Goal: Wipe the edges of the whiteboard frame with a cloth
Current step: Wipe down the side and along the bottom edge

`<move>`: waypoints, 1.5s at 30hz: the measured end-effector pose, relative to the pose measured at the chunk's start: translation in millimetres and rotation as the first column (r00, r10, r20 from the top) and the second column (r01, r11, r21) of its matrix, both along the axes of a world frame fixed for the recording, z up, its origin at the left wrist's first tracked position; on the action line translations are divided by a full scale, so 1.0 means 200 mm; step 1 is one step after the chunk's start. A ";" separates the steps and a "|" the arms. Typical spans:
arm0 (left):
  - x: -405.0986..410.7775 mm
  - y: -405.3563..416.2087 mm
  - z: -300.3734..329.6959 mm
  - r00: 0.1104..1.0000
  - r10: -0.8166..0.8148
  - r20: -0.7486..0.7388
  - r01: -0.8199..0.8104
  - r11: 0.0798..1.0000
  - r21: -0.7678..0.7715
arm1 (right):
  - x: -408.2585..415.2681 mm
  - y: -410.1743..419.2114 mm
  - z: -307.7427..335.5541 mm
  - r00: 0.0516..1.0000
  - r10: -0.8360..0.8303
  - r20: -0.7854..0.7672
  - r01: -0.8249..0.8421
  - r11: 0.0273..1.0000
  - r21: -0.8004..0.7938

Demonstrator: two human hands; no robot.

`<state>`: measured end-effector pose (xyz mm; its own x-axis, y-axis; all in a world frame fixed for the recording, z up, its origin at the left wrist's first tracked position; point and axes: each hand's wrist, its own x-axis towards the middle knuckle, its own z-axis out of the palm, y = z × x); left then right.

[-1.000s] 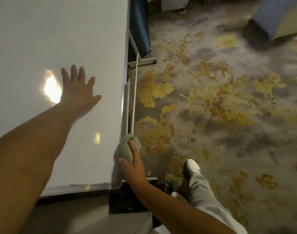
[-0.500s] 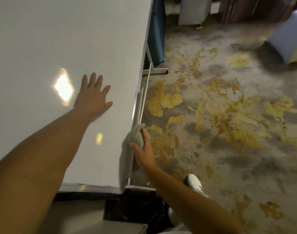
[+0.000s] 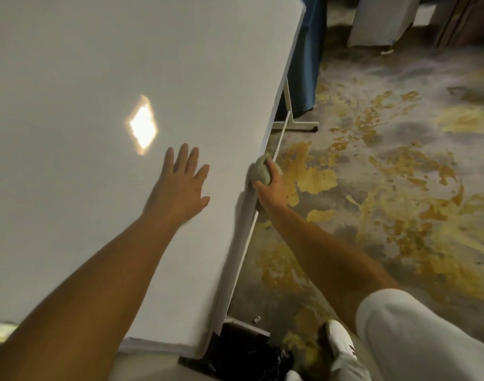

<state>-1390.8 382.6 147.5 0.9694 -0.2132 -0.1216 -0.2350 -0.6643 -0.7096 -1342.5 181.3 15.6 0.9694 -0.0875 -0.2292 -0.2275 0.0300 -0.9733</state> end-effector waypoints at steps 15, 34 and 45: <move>-0.02 -0.01 0.01 1.000 0.016 -0.006 -0.016 1.000 0.006 | -0.17 0.19 -0.03 0.890 -0.441 -0.114 0.454 0.878 0.150; -0.03 0.16 -0.05 1.000 -0.002 0.022 0.000 0.995 0.100 | -0.60 0.40 -0.14 0.993 -0.102 -0.057 0.106 0.992 0.075; -0.18 0.23 0.03 0.998 0.034 0.060 -0.042 0.989 0.140 | -1.02 0.62 -0.24 0.983 -0.026 -0.182 0.062 0.979 0.194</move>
